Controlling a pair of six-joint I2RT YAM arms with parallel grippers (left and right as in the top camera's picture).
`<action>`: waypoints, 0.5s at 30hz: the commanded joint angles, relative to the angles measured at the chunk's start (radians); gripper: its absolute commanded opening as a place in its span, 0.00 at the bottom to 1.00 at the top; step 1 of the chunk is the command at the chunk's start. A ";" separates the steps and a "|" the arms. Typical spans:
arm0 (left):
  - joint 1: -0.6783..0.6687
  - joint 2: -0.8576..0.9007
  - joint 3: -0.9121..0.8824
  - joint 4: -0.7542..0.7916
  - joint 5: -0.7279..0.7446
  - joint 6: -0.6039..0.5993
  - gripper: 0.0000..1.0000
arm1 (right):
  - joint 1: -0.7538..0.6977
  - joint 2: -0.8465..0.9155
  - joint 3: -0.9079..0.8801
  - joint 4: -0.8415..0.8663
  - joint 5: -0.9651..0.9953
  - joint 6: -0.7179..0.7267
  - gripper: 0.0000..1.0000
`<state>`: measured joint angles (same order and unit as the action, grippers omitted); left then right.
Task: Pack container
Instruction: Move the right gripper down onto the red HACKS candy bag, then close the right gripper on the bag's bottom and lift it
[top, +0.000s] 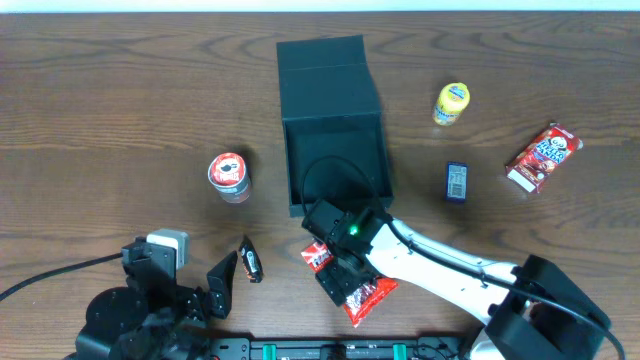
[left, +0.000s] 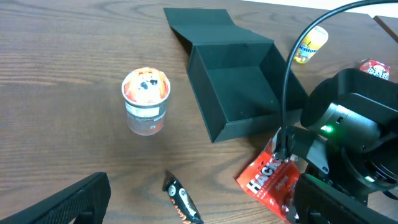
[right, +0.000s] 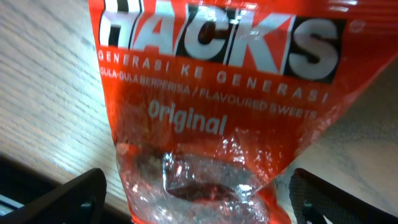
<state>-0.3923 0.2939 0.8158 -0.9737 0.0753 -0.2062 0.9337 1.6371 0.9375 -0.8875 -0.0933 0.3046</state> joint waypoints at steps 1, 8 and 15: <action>0.006 0.006 0.013 -0.009 0.003 -0.003 0.95 | 0.010 0.002 0.015 0.014 0.014 0.050 0.92; 0.006 0.006 0.013 -0.017 0.003 -0.003 0.95 | 0.010 0.002 0.015 0.016 0.014 0.058 0.92; 0.006 0.006 0.013 -0.017 0.003 -0.003 0.95 | 0.010 0.002 0.015 0.018 0.016 0.074 0.93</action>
<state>-0.3923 0.2939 0.8158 -0.9882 0.0753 -0.2062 0.9337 1.6371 0.9375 -0.8726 -0.0921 0.3546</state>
